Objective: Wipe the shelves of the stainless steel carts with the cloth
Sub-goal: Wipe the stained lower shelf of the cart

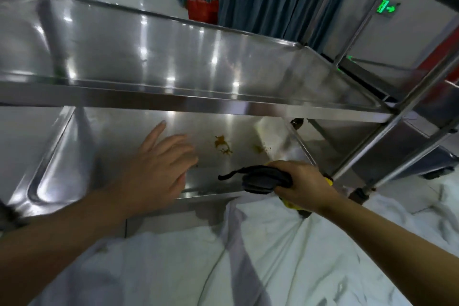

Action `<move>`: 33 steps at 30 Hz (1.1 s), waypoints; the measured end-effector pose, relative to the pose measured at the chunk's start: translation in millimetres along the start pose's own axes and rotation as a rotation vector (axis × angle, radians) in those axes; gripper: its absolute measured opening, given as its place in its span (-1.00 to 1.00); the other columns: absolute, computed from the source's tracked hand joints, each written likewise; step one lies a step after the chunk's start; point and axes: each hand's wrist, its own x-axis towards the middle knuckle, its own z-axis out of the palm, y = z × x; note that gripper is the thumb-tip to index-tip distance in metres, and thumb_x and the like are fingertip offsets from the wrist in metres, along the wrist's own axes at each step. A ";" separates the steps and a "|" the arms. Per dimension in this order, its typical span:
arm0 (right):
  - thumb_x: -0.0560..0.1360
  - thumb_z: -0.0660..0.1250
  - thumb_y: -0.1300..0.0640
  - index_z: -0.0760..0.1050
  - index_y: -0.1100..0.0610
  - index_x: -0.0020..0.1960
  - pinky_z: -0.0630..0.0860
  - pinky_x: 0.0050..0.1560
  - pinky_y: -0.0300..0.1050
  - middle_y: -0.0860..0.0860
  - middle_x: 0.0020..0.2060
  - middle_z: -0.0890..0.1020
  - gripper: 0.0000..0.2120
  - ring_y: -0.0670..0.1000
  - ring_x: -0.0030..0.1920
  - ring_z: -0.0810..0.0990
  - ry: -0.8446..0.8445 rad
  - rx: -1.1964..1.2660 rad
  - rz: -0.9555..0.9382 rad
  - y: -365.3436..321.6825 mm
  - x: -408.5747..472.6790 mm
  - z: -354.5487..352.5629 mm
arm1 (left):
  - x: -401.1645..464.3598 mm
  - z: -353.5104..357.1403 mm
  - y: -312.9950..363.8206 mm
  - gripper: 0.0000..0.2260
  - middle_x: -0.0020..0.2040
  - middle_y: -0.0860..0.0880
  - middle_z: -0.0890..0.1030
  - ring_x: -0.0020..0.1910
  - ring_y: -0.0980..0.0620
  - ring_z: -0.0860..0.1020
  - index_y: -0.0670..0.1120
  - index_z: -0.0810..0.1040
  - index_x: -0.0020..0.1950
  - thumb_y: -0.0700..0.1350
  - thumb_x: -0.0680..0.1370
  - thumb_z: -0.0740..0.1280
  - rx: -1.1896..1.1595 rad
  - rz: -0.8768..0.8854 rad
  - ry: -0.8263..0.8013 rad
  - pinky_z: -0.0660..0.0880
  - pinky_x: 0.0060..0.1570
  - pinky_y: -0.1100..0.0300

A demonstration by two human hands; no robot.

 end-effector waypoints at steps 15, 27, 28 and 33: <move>0.46 0.37 -0.01 0.49 -0.12 0.20 0.52 -0.09 -0.09 -0.07 0.03 0.65 -0.69 0.01 0.01 0.59 -0.139 -0.249 -0.160 -53.1 97.9 9.3 | -24.8 45.6 -78.5 -0.43 0.44 -0.09 0.38 0.38 -0.10 0.35 -0.05 0.33 0.44 0.28 0.59 0.01 0.117 -0.549 -0.847 0.06 0.43 -0.19; 0.46 0.31 0.07 0.39 -0.11 0.38 0.53 0.01 0.03 0.01 0.15 0.57 -0.51 0.13 0.11 0.53 -0.156 -0.014 -0.051 -50.6 96.9 173.7 | -18.3 81.5 -41.9 -0.45 0.35 -0.24 0.39 0.31 -0.02 0.38 -0.12 0.17 0.53 0.19 0.65 0.00 -0.156 -0.953 -0.976 0.45 -0.28 0.42; 0.47 0.30 0.05 0.36 -0.10 0.41 0.51 0.06 0.03 0.02 0.19 0.55 -0.49 0.13 0.15 0.51 -0.147 -0.036 -0.066 -46.8 95.1 183.6 | -25.0 86.8 -40.3 -0.28 0.43 -0.28 0.30 0.39 -0.09 0.32 -0.16 0.08 0.55 0.33 0.58 0.00 -0.087 -1.039 -0.992 -0.54 0.01 -0.37; 0.46 0.25 -0.06 0.18 -0.12 0.52 0.31 0.37 0.11 0.00 0.49 0.29 -0.36 0.09 0.48 0.23 -0.173 0.075 -0.040 -19.8 93.8 191.8 | -50.6 117.7 -46.1 0.15 0.55 -0.29 0.01 0.48 -0.34 0.11 -0.23 -0.10 0.56 0.62 0.28 -0.13 0.111 -1.190 -0.887 0.01 0.42 -0.27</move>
